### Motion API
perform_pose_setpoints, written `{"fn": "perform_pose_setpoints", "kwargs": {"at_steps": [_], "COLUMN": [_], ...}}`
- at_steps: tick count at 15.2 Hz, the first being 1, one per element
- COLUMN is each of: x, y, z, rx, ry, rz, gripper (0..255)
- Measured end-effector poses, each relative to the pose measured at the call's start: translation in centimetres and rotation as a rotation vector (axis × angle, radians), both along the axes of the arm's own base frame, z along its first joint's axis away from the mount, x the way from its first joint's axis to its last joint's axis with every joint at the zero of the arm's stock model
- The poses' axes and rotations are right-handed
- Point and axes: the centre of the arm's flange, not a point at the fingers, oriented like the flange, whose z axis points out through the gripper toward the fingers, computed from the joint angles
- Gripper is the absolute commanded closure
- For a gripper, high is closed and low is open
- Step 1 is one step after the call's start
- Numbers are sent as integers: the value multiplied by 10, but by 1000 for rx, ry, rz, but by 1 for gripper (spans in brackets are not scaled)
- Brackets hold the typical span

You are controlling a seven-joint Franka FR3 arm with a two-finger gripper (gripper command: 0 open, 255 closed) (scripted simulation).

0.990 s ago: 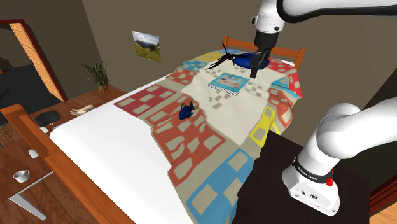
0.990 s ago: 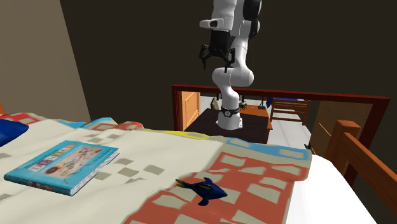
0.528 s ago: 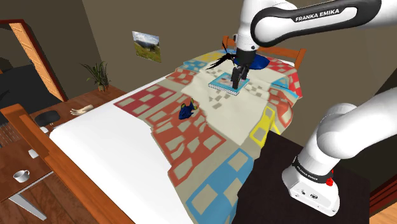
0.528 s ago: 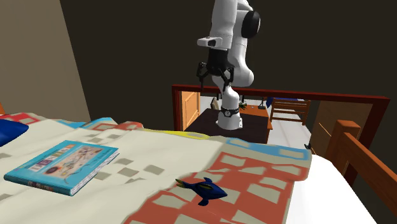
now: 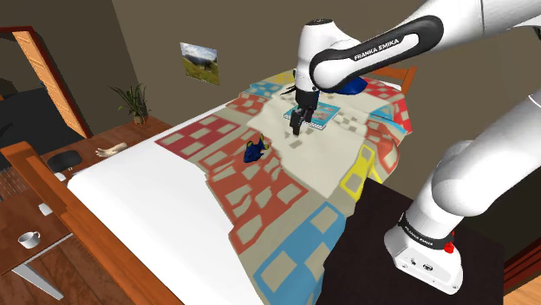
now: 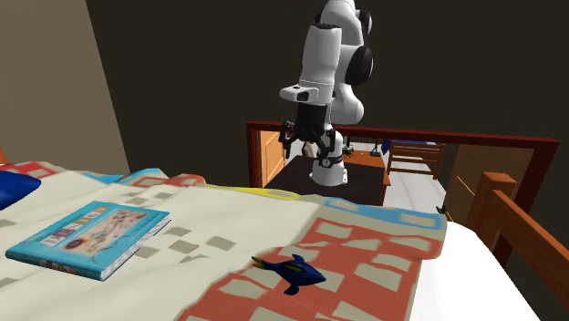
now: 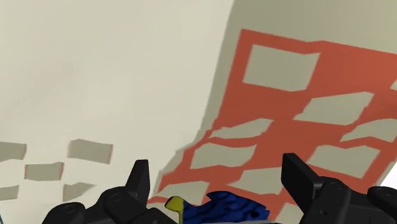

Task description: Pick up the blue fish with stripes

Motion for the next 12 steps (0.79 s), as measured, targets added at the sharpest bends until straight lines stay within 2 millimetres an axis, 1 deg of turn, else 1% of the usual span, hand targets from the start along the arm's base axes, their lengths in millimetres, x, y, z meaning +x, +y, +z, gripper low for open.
{"fn": "perform_pose_setpoints", "kwargs": {"at_steps": [1, 3, 5, 7, 8, 11, 12], "x": [10, 28, 40, 59, 69, 94, 102], "y": [1, 9, 11, 14, 19, 26, 28], "z": [-10, -30, -49, -67, -77, -99, -110], "rx": [0, 0, -1, -1, -1, -1, -1], "ry": [-2, -9, -14, -20, -23, -31, -34], "rz": [3, 8, 13, 18, 21, 30, 32], "gripper": [0, 0, 0, 0, 0, 0, 0]}}
